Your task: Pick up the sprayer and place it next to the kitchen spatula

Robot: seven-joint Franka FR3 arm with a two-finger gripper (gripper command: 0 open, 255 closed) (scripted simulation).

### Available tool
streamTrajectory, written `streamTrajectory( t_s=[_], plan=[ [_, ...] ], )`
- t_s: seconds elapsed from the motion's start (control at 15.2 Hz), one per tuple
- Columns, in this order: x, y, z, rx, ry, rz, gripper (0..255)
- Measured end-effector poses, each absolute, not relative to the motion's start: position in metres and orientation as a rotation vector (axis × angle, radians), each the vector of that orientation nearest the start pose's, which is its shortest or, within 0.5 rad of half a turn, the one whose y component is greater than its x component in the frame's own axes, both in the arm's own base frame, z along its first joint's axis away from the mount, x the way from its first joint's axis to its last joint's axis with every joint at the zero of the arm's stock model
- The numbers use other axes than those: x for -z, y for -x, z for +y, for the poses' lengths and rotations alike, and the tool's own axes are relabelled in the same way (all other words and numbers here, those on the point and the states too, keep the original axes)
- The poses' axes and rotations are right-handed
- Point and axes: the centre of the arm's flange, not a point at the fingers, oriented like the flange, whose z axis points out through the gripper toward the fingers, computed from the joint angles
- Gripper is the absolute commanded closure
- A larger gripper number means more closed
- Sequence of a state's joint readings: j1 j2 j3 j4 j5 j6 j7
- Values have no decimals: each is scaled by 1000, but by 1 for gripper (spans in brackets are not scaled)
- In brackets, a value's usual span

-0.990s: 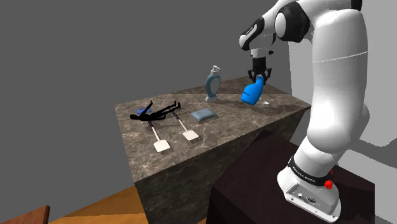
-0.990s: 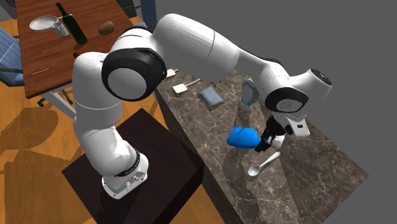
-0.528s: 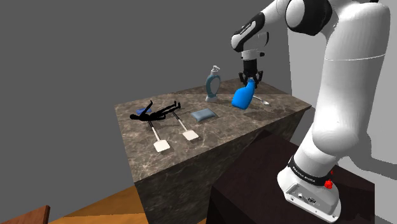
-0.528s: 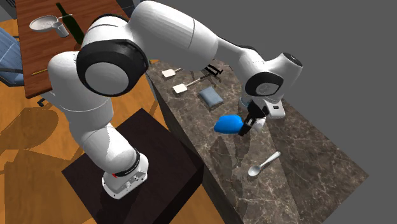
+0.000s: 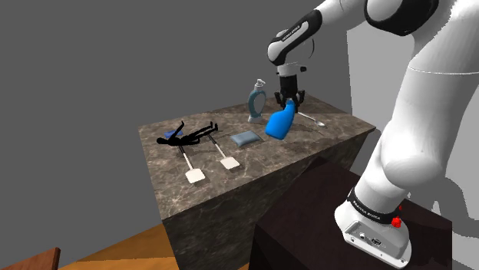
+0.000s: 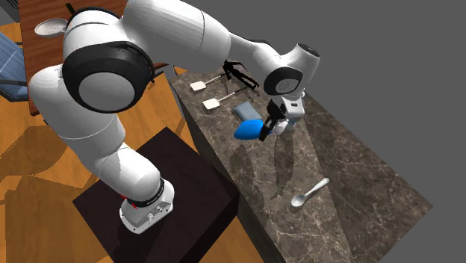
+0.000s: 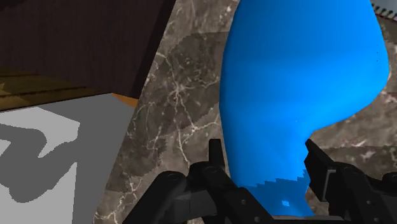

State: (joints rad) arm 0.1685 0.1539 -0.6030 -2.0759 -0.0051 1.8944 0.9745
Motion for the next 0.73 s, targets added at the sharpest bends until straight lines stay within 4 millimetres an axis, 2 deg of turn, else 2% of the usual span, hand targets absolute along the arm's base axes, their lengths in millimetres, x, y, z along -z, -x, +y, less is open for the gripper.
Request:
streamTrajectory(
  t_s=[0.73],
  plan=[
    [-350,-508,-75,-449,2493,2132,255]
  ],
)
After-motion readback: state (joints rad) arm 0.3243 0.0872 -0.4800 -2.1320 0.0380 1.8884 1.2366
